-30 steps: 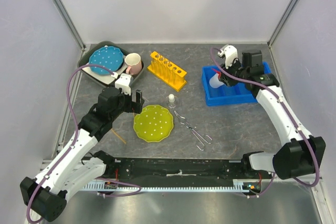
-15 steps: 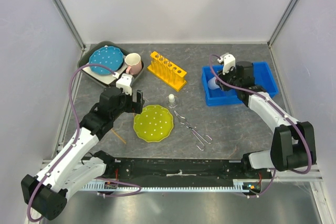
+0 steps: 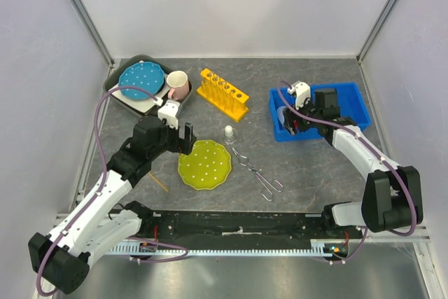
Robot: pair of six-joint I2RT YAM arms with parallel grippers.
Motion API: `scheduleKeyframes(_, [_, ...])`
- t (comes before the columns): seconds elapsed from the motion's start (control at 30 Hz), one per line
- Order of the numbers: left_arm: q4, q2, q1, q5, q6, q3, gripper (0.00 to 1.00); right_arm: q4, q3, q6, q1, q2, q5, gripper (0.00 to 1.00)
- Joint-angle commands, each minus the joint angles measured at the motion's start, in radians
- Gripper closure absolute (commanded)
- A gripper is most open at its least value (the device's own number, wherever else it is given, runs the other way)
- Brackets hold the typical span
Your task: Organize the chemistry lab equipment
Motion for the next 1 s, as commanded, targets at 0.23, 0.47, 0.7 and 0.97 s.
scheduleKeyframes(0.23, [0.048,0.008,0.000,0.234,0.046,-0.010,0.08,-0.336,0.241,-0.082,-0.022,-0.097,-0.244,0.02])
scheduleKeyframes(0.47, [0.042,0.026,0.000,0.233,0.049,-0.005,0.09,-0.428,0.315,-0.128,-0.019,-0.063,-0.284,0.04])
scheduleKeyframes(0.7, [0.042,0.030,0.000,0.225,0.051,-0.004,0.09,-0.546,0.335,-0.157,-0.019,-0.029,-0.103,0.58])
scheduleKeyframes(0.97, [0.040,0.037,0.000,0.224,0.053,-0.001,0.09,-0.608,0.306,-0.203,-0.019,0.029,-0.083,0.80])
